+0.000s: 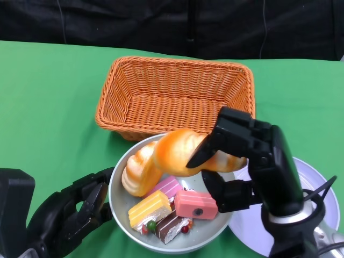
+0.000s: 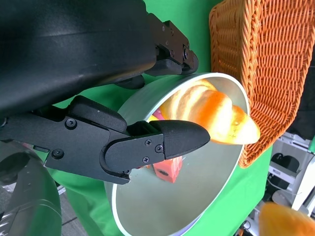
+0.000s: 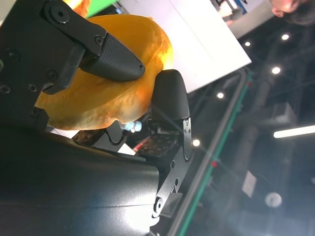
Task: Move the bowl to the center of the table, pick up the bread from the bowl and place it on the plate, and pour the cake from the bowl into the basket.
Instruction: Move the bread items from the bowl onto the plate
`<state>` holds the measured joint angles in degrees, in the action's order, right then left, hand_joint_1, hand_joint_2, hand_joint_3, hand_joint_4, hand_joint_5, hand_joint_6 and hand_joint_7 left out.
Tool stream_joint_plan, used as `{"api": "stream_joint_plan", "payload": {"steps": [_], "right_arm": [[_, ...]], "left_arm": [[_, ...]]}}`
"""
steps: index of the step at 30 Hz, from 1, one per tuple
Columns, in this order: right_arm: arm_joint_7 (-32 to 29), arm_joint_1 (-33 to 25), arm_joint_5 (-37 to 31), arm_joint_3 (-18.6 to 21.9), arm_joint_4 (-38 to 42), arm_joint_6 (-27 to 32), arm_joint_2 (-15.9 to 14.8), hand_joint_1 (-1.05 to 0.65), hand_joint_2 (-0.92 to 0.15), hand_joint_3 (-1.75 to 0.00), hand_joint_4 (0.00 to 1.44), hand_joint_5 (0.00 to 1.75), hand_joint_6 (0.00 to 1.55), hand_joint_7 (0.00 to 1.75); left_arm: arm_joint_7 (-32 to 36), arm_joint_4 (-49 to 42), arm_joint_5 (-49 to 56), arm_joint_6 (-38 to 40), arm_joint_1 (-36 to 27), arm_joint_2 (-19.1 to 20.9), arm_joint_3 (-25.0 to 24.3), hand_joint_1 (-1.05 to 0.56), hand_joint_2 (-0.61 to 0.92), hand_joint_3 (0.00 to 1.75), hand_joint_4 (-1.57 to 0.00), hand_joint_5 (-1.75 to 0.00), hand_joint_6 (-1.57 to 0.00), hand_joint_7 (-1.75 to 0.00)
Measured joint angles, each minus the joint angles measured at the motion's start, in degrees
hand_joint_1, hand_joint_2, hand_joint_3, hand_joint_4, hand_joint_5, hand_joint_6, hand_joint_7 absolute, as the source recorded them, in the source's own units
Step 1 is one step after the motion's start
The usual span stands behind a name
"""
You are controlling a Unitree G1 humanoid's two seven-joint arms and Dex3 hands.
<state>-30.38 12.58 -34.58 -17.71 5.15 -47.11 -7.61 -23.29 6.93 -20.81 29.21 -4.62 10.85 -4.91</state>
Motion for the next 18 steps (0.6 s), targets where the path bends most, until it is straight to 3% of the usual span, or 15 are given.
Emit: {"api": "stream_joint_plan", "payload": {"steps": [9,12,15,18], "right_arm": [[2.92,-1.03,0.81,2.3,-1.44,-1.24,0.64,-0.3,-0.07,-1.75,1.0,1.75,0.91,1.48],[3.24,-2.27,0.69,6.06,-2.2,-2.59,-0.88,-0.21,-0.12,-1.75,1.0,1.74,0.93,1.5],[3.08,-3.04,0.42,11.06,-2.17,-2.86,-3.44,-0.18,-0.09,-1.75,1.02,1.74,0.95,1.48],[2.88,-2.79,-0.13,13.38,-1.16,-3.08,-4.57,-0.15,-0.09,-1.75,1.03,1.74,0.96,1.45]], "left_arm": [[0.0,0.0,0.0,0.0,0.0,0.0,0.0,-0.74,0.92,0.6,-0.18,-0.51,-0.3,-0.02],[0.0,-0.01,-0.03,0.02,0.11,-0.05,-0.04,-0.74,0.92,0.6,-0.18,-0.52,-0.3,-0.02],[0.0,-0.08,-0.03,0.02,0.13,-0.05,-0.11,-0.74,0.92,0.6,-0.17,-0.53,-0.29,-0.02],[0.0,-0.27,-0.03,0.02,0.39,-0.1,-0.12,-0.74,0.92,0.6,-0.17,-0.54,-0.29,-0.02]]}}
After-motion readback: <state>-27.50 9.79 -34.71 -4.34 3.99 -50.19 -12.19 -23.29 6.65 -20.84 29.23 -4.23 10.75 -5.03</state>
